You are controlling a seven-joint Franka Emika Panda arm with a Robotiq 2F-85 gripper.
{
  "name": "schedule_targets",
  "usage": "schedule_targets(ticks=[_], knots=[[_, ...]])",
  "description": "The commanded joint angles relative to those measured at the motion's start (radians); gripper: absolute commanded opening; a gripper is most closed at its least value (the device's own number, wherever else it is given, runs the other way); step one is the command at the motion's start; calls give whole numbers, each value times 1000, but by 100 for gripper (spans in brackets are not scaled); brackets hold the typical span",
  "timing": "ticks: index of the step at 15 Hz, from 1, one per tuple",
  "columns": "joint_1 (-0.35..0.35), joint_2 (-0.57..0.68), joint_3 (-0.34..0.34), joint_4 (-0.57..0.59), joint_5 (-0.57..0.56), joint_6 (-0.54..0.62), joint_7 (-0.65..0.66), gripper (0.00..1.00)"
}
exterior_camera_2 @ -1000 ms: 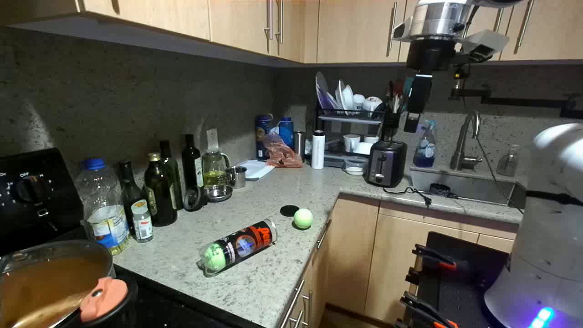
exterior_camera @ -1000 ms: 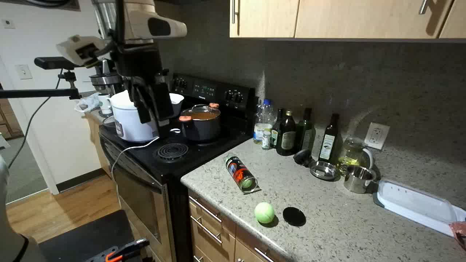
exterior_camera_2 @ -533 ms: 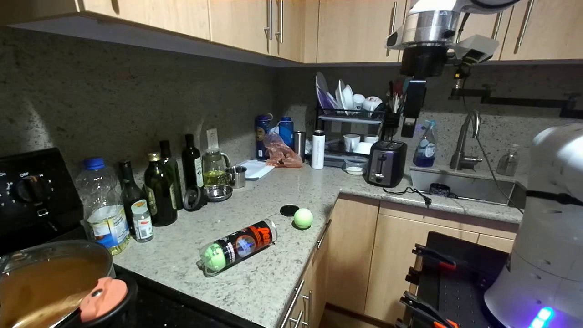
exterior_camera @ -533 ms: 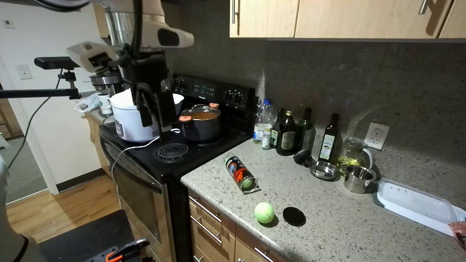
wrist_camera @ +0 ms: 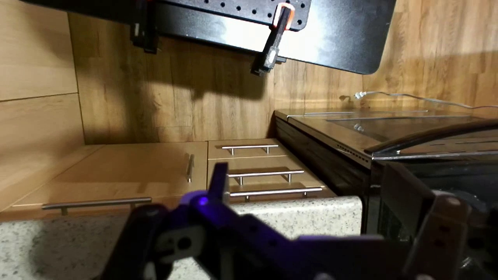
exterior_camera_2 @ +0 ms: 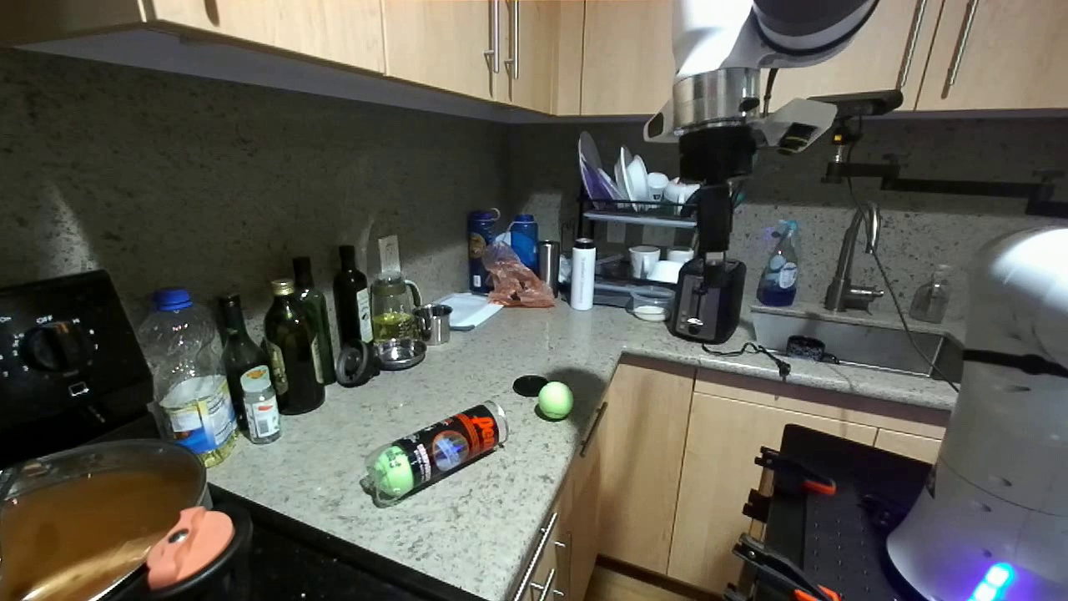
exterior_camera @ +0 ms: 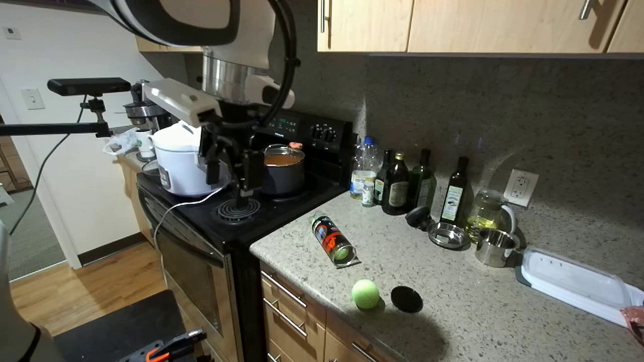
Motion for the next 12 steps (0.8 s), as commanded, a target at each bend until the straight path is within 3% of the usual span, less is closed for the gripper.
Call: schedule_targets(ticks=[1, 7, 12], knots=[[18, 143, -4, 84, 21, 38, -62, 100], [15, 327, -12, 196, 48, 168, -118, 100], [0, 471, -30, 284, 215, 282, -103, 100]])
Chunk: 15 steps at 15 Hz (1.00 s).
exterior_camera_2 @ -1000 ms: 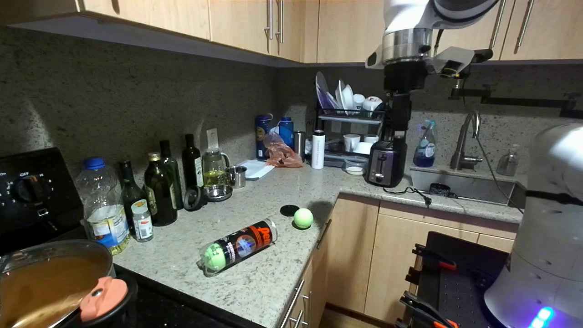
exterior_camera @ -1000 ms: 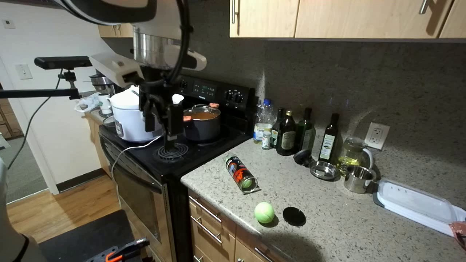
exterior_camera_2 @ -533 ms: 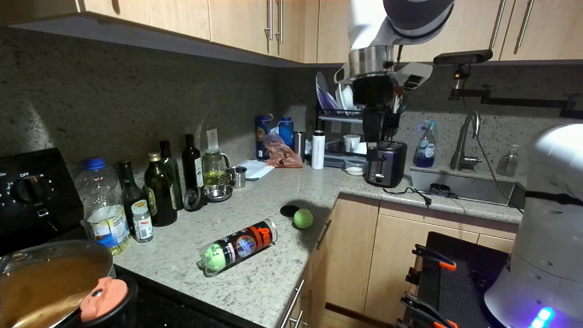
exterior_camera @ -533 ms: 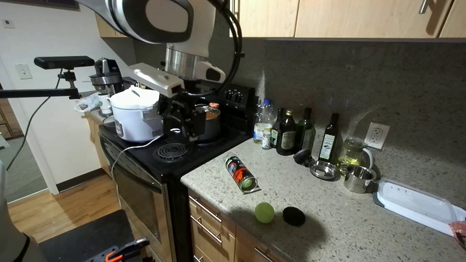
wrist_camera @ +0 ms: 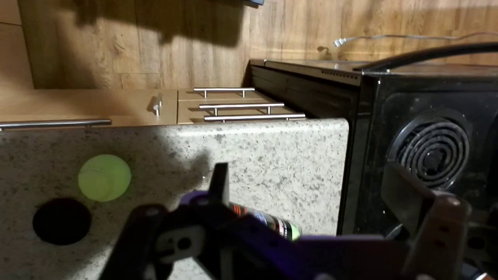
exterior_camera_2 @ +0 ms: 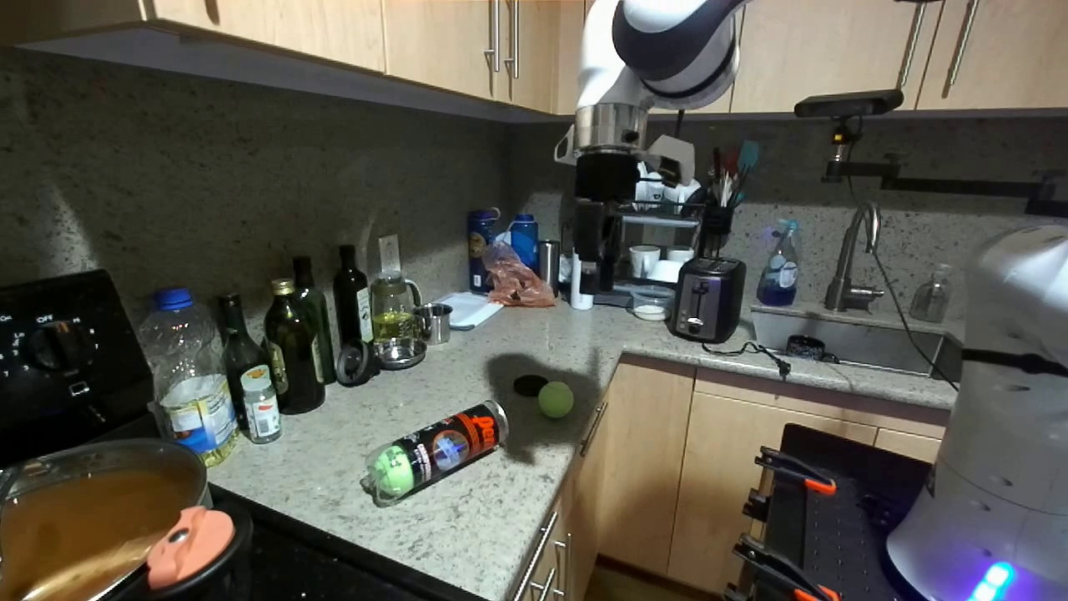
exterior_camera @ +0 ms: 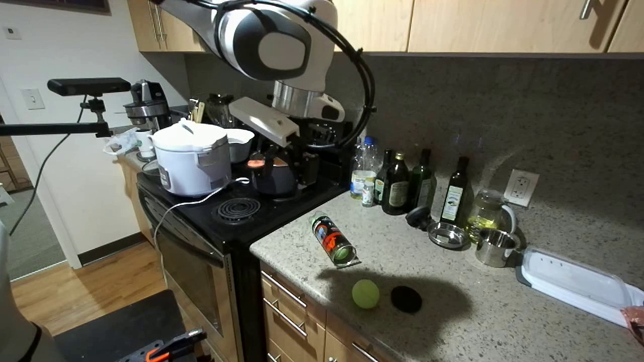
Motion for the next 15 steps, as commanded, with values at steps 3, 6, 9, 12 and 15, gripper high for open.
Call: schedule_targets(ticks=[3, 6, 9, 12, 15], knots=[[-24, 155, -17, 103, 181, 95, 8, 100], [-40, 222, -11, 131, 226, 126, 8, 100], [-54, 290, -3, 163, 225, 137, 13, 100], [-68, 358, 1, 192, 244, 130, -2, 100], [-88, 423, 10, 228, 277, 110, -25, 100]])
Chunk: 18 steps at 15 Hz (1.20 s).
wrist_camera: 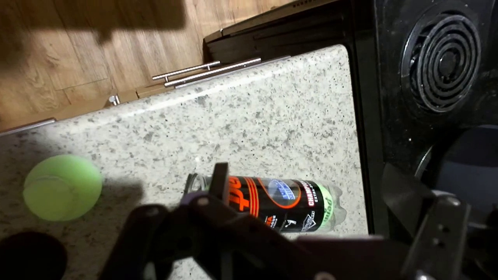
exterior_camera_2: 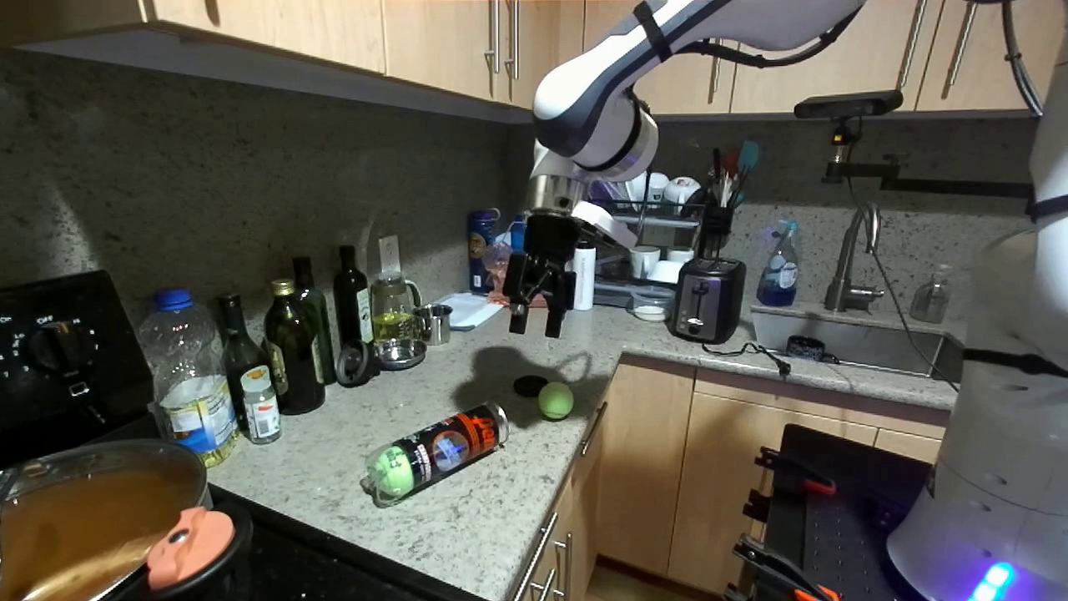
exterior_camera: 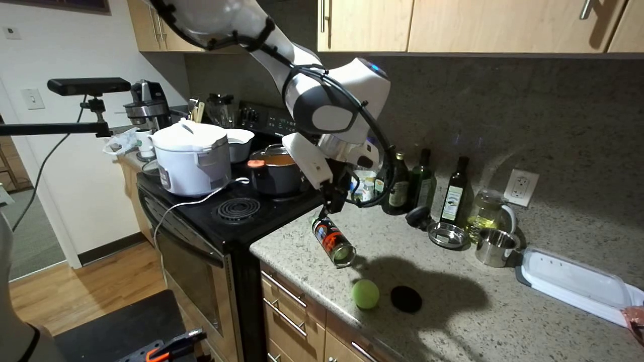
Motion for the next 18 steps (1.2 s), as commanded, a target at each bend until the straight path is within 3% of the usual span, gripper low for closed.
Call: schedule_targets(ticks=[1, 18], knots=[[-38, 86, 24, 66, 57, -30, -31, 100], [-164, 362, 90, 227, 122, -51, -153, 100]])
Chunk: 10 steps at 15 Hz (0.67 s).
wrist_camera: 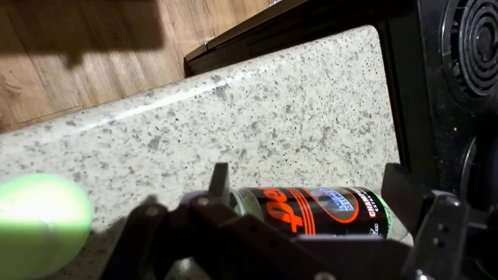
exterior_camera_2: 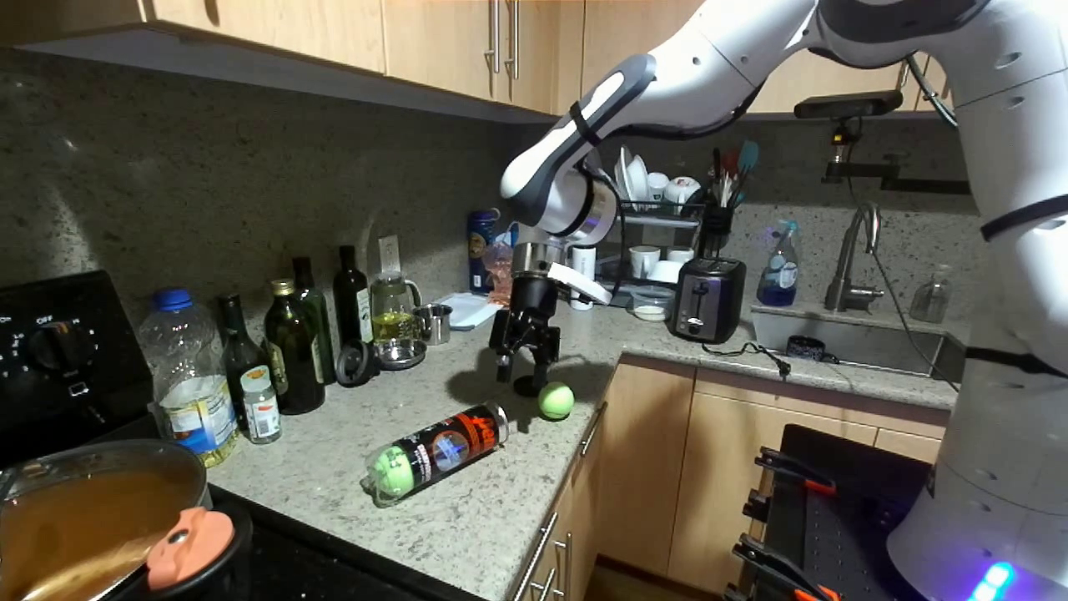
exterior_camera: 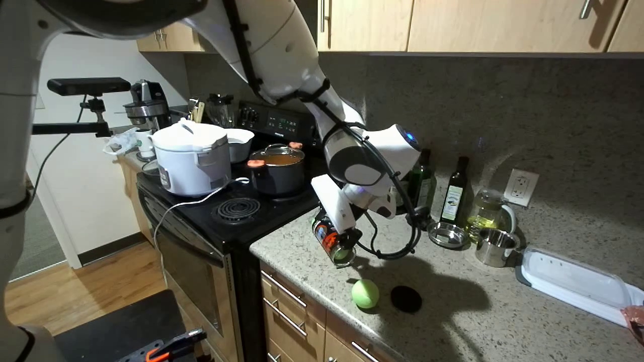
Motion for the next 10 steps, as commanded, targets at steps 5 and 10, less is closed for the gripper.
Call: schedule_targets(ticks=[5, 10], knots=[[-41, 50, 29, 45, -6, -20, -34, 100], [-44, 51, 30, 53, -6, -28, -35, 100]])
